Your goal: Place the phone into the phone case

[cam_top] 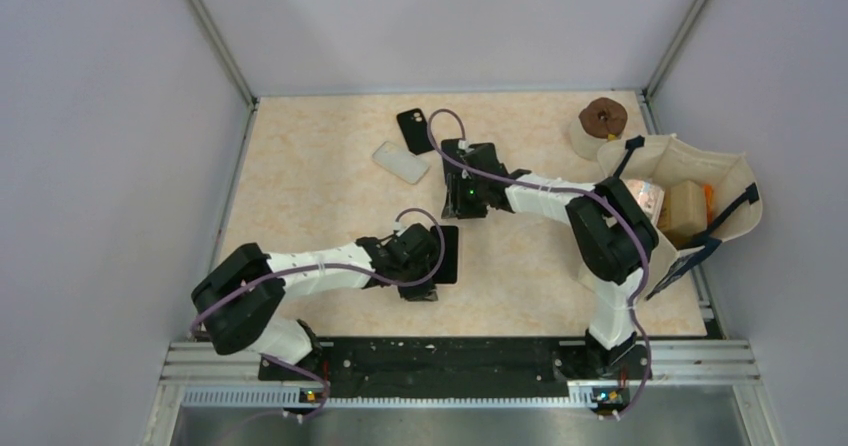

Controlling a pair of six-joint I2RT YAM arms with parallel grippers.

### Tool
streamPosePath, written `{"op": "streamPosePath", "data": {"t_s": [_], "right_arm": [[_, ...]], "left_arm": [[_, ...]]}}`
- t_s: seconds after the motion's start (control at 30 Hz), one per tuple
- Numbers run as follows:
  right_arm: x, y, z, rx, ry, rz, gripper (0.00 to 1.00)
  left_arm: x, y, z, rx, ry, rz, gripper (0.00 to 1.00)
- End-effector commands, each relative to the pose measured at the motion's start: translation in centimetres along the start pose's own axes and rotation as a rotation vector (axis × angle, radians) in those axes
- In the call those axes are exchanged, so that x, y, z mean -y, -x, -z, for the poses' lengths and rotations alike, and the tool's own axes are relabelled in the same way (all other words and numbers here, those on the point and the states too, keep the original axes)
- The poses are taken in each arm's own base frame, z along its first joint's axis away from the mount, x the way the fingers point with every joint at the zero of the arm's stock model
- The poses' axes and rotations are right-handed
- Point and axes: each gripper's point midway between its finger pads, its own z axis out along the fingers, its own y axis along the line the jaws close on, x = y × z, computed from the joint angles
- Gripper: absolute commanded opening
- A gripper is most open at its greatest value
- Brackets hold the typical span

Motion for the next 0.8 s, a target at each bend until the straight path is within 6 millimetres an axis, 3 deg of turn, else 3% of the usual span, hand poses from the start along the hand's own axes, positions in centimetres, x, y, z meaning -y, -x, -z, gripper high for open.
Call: {"op": "streamPosePath", "data": {"t_s": [0.0, 0.33, 0.77], "right_arm": [[-1.2, -0.4, -0.7, -0.018, 0.075, 0.037, 0.48], [-2.3, -4.5, -0.8, -0.09, 0.107, 0.055, 0.46], [0.3, -8.2, 4.4, -0.066, 0.031, -0.068, 0.46]], "left_arm": [[0.8, 1.2, -0.7, 0.057, -0.009, 0.04, 0.17], [-1.7, 5.1, -1.6, 0.141, 0.072, 0.082, 0.17], [-3.1, 10.9, -0.7, 0.192, 0.094, 0.099, 0.18]]}}
